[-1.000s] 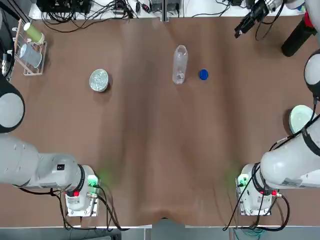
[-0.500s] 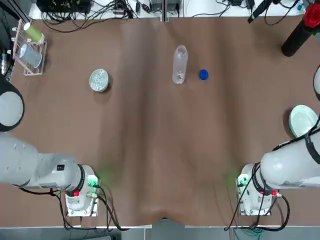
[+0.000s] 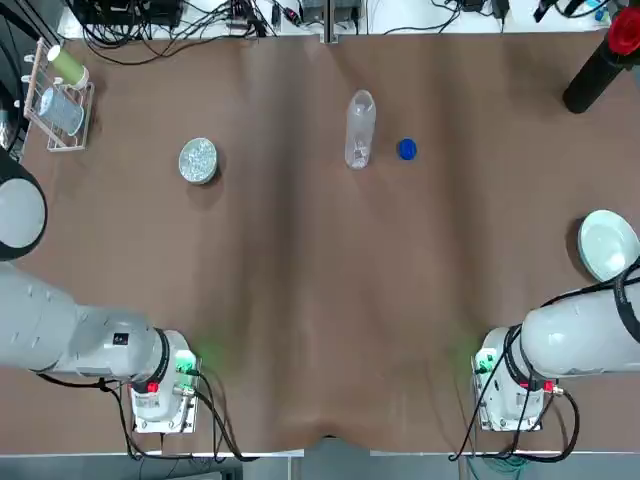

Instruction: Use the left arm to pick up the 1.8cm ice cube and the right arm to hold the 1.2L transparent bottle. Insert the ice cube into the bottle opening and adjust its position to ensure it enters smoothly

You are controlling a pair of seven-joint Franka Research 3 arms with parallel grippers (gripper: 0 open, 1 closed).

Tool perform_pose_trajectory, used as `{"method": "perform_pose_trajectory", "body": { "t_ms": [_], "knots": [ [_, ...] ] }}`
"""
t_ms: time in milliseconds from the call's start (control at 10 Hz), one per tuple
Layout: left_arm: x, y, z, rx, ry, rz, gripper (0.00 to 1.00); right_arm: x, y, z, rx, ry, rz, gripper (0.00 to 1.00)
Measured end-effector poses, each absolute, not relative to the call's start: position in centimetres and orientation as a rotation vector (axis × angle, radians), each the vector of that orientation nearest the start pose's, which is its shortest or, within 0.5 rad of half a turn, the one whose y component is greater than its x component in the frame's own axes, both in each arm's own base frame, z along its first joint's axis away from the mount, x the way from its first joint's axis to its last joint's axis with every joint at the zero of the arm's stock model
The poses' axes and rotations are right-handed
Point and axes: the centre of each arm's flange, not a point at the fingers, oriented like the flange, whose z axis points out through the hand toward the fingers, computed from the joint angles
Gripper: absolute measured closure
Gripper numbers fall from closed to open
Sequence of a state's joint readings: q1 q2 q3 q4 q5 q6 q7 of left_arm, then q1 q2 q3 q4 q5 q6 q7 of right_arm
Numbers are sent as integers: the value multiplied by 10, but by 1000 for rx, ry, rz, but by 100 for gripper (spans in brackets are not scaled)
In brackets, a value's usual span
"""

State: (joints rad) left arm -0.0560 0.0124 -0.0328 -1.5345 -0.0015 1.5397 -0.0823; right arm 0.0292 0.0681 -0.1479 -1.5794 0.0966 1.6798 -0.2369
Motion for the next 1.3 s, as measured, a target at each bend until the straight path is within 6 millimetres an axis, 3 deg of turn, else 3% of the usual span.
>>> {"method": "perform_pose_trajectory", "body": {
  "t_ms": [100, 300, 1300],
  "knots": [
    [553, -49, 631, -3143, 8, 13, 2, 577, -56, 609, -3099, -36, -42, 0],
    [553, -51, 630, -3143, 16, 16, 2, 573, -56, 633, -3130, 64, -54, 0],
    [555, -46, 627, -3143, -1, 8, 2, 575, -52, 634, -3147, 82, -75, 0]
  ]
}}
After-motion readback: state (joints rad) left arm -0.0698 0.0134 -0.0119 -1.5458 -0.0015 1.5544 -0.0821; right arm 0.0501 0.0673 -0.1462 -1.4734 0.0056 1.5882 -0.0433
